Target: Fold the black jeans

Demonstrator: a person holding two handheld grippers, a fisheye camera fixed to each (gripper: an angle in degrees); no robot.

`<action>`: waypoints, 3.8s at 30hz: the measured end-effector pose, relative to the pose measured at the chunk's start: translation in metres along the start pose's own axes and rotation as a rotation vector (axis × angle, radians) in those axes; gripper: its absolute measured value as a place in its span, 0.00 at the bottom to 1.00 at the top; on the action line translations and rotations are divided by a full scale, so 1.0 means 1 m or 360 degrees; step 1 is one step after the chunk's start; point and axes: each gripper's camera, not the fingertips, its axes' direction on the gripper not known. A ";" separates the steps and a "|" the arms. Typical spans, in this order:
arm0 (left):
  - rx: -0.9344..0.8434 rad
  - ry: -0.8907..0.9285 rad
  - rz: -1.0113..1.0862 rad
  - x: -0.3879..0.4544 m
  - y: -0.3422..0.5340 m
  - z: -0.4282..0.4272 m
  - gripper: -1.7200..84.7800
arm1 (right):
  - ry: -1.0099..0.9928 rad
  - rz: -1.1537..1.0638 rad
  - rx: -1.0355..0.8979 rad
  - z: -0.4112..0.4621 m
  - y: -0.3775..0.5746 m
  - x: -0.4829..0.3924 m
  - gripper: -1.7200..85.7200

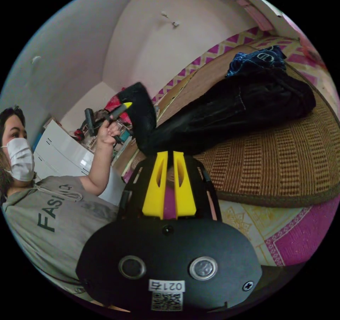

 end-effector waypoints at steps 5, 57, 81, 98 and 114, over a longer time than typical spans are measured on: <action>-0.0438 -0.0143 0.0165 0.066 0.079 0.156 0.01 | 0.0013 0.0056 0.0036 -0.031 0.011 0.027 0.04; 0.0164 0.0787 -0.0616 -0.298 0.175 0.059 0.01 | 0.1269 -0.0860 0.0180 0.283 -0.080 -0.165 0.07; 0.0218 0.0430 -0.0621 -0.331 0.170 -0.062 0.01 | 0.1465 -0.1854 -0.0394 0.703 0.206 -0.229 0.07; -0.0260 0.0250 -0.0379 -0.296 0.053 0.011 0.01 | 0.1368 -0.0893 -0.0262 0.500 0.059 -0.121 0.05; -0.0376 0.0157 -0.0096 -0.264 -0.060 0.033 0.01 | 0.0962 -0.0589 -0.0526 0.436 -0.123 0.011 0.01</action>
